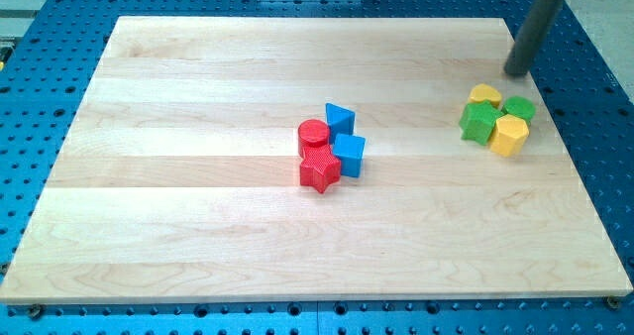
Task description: Slightly move the yellow heart and green star towards the bottom side
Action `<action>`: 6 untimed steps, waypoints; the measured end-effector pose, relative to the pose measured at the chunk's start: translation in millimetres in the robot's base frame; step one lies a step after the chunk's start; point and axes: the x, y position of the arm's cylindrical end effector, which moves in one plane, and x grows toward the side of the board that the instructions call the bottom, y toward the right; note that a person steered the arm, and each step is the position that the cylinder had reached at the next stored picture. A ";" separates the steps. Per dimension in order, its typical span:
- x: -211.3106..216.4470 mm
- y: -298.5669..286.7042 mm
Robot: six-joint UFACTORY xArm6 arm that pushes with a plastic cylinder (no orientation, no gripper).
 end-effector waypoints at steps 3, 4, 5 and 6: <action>73.8 -60.4; 84.7 -60.3; 86.2 -60.2; 70.4 -50.2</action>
